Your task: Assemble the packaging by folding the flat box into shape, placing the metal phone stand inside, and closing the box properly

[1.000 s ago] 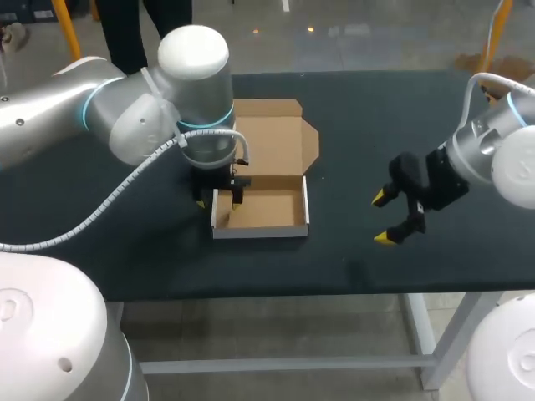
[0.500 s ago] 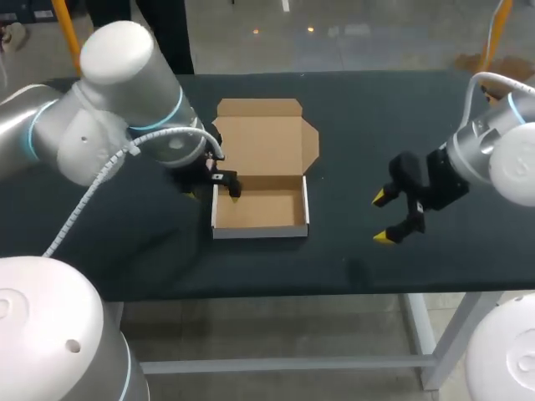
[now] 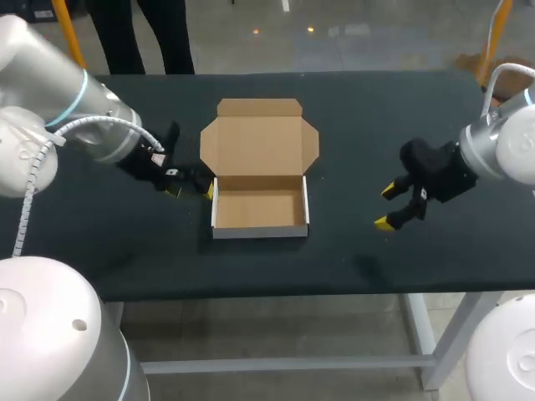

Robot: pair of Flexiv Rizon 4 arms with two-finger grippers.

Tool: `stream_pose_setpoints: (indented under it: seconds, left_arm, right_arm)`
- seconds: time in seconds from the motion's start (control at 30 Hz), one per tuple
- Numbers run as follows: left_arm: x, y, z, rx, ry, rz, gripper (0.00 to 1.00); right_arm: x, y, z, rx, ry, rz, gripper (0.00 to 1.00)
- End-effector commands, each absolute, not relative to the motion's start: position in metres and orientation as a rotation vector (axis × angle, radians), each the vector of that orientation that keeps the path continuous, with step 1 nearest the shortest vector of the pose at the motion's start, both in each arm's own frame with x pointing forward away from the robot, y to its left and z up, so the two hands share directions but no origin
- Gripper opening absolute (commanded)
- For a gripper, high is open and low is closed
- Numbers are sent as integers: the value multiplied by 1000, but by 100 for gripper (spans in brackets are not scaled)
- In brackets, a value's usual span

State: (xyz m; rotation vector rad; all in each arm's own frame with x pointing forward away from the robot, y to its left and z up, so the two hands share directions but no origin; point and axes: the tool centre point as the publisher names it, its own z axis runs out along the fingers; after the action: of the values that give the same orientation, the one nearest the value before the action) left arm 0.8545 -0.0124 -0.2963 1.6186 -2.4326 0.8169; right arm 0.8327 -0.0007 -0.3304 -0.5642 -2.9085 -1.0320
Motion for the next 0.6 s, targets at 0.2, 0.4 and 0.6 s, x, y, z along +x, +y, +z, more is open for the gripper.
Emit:
stream_pose_setpoints:
  seconds: [0.2,0.4,0.6]
  left_arm:
    - [819,24,-261,1665,-2430,894,100]
    - [805,37,-247,1664,-2418,897,100]
    - [794,45,-238,1717,-2402,838,100]
  right_arm:
    - [831,-9,-313,-621,-2888,-1023,100]
    - [827,-13,-306,-680,-2881,-1009,100]
    - [823,-18,-304,-806,-2834,-961,100]
